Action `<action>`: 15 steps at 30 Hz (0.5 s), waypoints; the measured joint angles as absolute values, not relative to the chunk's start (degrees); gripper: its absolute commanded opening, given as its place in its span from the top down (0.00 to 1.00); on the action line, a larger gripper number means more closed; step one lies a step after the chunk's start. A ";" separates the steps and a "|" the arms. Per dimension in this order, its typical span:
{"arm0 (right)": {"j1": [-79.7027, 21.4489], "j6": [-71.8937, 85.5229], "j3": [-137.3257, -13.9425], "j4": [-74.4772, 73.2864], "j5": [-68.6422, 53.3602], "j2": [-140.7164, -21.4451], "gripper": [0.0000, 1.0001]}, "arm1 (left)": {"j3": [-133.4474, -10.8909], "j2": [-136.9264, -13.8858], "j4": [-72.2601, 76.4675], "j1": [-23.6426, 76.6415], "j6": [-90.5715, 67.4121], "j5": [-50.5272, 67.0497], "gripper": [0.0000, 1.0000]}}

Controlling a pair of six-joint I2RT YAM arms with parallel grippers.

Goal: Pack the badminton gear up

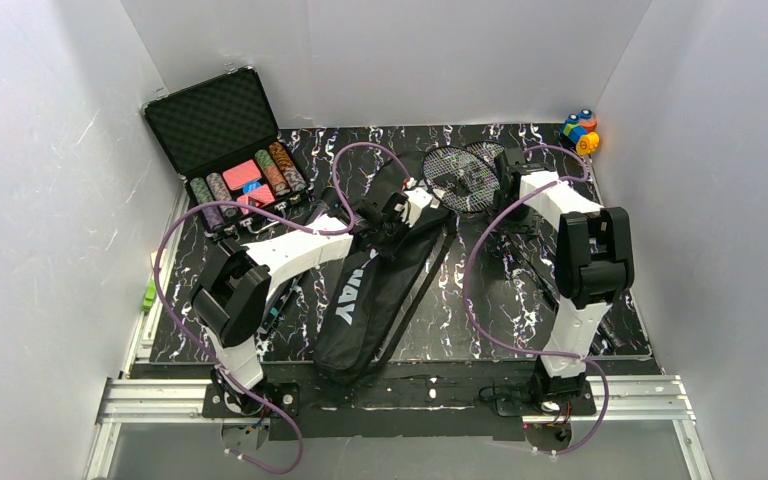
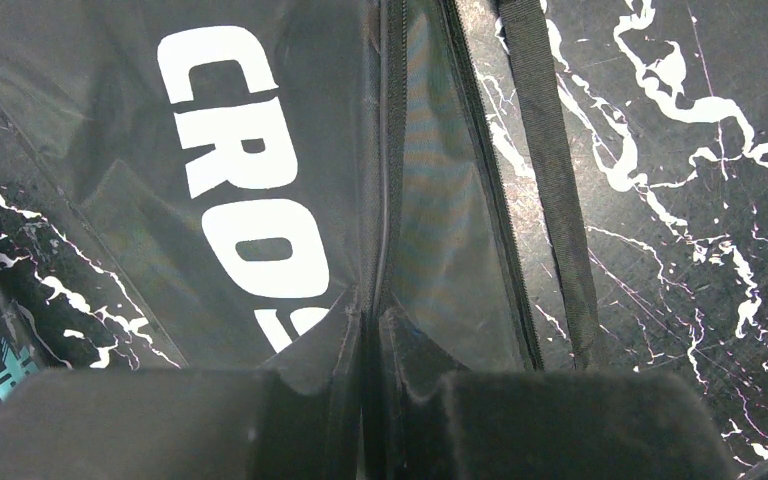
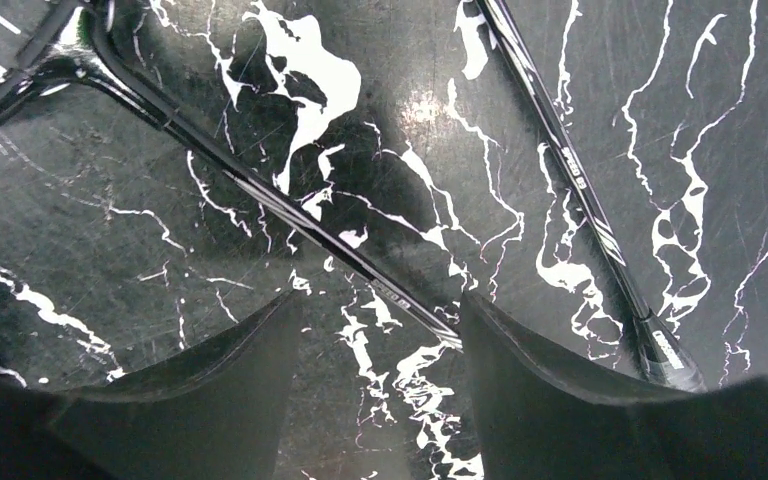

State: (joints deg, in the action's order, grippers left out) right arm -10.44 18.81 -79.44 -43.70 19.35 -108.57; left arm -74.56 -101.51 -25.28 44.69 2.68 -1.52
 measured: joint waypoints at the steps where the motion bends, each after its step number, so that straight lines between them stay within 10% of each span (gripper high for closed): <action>1: -10.39 18.79 -79.46 -43.68 19.35 -108.64 0.39 | -74.56 -101.49 -25.28 44.69 2.76 -1.50 0.93; 15: -10.13 18.11 -82.81 -42.37 20.64 -114.69 0.77 | -74.65 -100.25 -27.57 44.07 2.52 -1.13 0.92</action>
State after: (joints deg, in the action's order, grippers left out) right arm -10.13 18.11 -82.81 -42.37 20.64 -114.69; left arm -74.65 -100.25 -27.57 44.07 2.52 -1.13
